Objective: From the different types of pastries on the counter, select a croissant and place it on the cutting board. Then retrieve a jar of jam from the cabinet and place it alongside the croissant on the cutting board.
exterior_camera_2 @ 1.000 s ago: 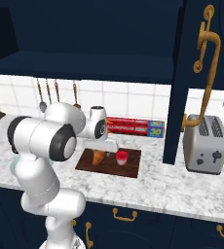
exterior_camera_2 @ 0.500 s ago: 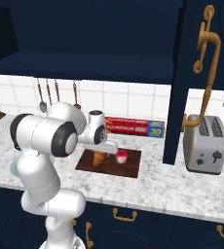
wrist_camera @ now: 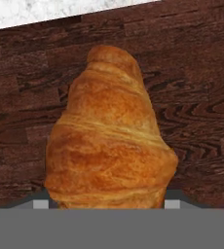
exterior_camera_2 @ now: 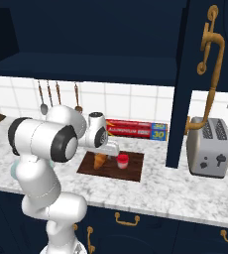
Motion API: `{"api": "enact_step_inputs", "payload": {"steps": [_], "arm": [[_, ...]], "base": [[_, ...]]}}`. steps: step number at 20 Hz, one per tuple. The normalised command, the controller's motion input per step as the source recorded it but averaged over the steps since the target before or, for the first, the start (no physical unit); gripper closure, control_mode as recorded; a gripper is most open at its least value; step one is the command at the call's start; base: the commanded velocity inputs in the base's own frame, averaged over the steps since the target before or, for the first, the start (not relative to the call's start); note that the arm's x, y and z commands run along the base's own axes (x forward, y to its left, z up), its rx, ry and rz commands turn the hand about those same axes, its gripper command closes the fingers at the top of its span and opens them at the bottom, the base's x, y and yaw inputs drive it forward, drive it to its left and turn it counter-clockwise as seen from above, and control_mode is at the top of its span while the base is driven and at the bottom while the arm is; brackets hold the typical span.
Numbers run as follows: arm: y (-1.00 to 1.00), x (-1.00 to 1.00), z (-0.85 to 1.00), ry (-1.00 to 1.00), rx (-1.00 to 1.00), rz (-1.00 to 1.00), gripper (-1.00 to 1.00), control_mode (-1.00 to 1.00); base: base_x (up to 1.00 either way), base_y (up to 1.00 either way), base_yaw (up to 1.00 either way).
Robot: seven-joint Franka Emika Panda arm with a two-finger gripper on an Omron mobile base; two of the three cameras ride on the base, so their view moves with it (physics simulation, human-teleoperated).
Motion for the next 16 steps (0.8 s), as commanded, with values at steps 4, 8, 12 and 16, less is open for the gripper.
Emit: {"api": "enact_step_inputs", "payload": {"steps": [4, 8, 12, 16], "arm": [[-0.02, 0.0, 0.02, -0.02, 0.0, 0.0, -1.0, -1.0], [0.04, 0.26, 0.37, -0.01, 0.0, 0.0, -1.0, -1.0], [0.04, 0.13, 0.79, 0.0, 0.04, 0.0, -1.0, -1.0], [0.0, -0.72, 0.68, 0.03, 0.09, 0.06, -1.0, -1.0]], "base": [[0.0, 0.0, 0.0], [0.0, 0.0, 0.0], [0.0, 0.0, 0.0], [0.0, 0.0, 0.0]]}}
